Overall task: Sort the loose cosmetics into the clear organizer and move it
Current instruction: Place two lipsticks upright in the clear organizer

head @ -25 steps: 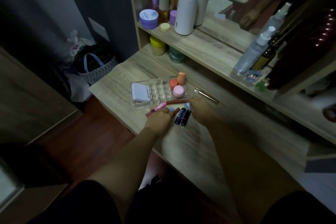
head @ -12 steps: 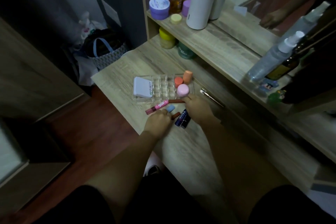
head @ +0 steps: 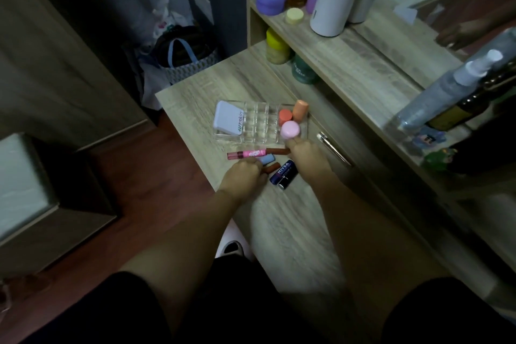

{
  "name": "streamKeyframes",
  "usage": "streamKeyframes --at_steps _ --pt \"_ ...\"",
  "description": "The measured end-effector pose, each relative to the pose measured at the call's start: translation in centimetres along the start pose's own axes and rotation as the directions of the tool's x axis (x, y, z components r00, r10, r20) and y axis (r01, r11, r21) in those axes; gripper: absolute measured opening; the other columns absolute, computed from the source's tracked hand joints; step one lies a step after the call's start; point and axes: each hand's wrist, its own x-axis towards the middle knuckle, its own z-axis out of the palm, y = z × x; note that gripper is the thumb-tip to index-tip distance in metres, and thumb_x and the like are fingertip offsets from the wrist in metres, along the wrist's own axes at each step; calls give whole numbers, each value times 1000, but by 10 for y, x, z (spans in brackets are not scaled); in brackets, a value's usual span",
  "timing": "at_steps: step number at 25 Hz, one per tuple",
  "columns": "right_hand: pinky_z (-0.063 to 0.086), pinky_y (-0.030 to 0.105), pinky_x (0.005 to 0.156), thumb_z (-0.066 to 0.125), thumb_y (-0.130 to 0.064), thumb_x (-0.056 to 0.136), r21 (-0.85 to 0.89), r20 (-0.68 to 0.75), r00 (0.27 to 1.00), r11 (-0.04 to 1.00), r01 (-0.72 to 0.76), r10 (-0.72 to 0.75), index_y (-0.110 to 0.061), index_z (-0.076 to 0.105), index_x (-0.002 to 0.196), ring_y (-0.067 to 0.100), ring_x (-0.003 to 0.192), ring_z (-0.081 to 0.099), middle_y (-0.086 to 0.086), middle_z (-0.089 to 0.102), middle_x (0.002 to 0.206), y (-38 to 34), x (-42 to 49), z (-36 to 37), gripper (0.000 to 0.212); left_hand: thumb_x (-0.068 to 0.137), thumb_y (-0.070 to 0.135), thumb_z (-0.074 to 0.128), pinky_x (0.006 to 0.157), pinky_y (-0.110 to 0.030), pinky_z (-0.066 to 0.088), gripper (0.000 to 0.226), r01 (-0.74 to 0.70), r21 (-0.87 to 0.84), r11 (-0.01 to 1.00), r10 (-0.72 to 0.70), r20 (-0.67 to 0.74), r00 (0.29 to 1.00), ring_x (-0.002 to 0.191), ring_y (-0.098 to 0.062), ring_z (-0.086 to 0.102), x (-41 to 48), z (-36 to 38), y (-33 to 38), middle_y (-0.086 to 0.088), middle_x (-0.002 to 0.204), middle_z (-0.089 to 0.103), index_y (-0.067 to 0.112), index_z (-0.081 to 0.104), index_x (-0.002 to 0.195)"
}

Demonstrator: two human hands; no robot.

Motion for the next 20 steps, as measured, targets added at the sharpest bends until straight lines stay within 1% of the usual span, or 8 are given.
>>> streamKeyframes --at_steps 4,6,8,10,13,15,17,20 --pt "52 40 90 57 -11 90 239 -58 996 970 -50 65 -11 55 119 28 103 61 14 65 112 8 -2 -6 29 87 26 62 73 -32 45 25 41 -101 994 -51 -98 994 86 -31 62 -3 -12 0 -17 97 65 7 68 102" --pt "50 36 89 59 -11 89 420 -161 980 907 -38 116 -13 55 123 25 102 61 12 65 115 11 -4 -13 34 84 27 67 66 -23 43 21 61 -297 953 -111 -155 982 76 -23 60 0 -24 1 -13 85 67 7 70 85" --pt "48 20 78 60 -11 88 554 -248 954 832 -1 166 -19 52 129 10 90 60 2 64 108 10 -4 -25 43 83 25 69 63 -14 44 16 85 -554 828 -196 -145 970 70 -14 60 4 -41 2 -6 78 68 9 69 79" --pt "45 12 68 61 -15 87 700 -242 936 714 -13 254 -21 53 129 2 81 57 -3 61 103 3 -2 -38 43 85 19 68 62 -20 47 11 90 -751 654 -240 -93 966 63 -10 58 11 -59 2 -1 70 62 10 64 79" --pt "56 23 67 61 -19 88 899 -118 939 436 -37 324 -22 58 117 8 84 64 -1 63 103 -10 4 -55 29 86 8 65 66 -23 54 11 87 -906 415 -255 -24 967 63 -8 64 23 -83 -1 -1 70 62 12 59 95" --pt "56 20 61 59 -22 90 941 -68 943 334 -48 326 -25 59 107 3 79 67 -8 66 94 -17 8 -63 17 87 5 63 66 -23 57 23 85 -942 324 -240 5 971 63 -9 68 30 -96 -6 -4 75 66 18 57 106" --pt "54 18 65 58 -20 91 960 -60 945 279 -35 323 -27 59 101 2 83 66 -11 65 91 -21 14 -67 13 89 4 60 67 -25 58 22 78 -947 311 -217 9 976 64 -12 68 37 -106 -13 -7 76 65 22 59 101" --pt "50 15 67 60 -18 89 946 -92 944 323 -16 316 -25 58 103 -2 83 62 -15 62 88 -26 27 -70 15 90 6 59 78 -35 57 14 63 -892 448 -215 -39 976 78 -19 66 47 -112 -23 -3 77 62 20 60 93"
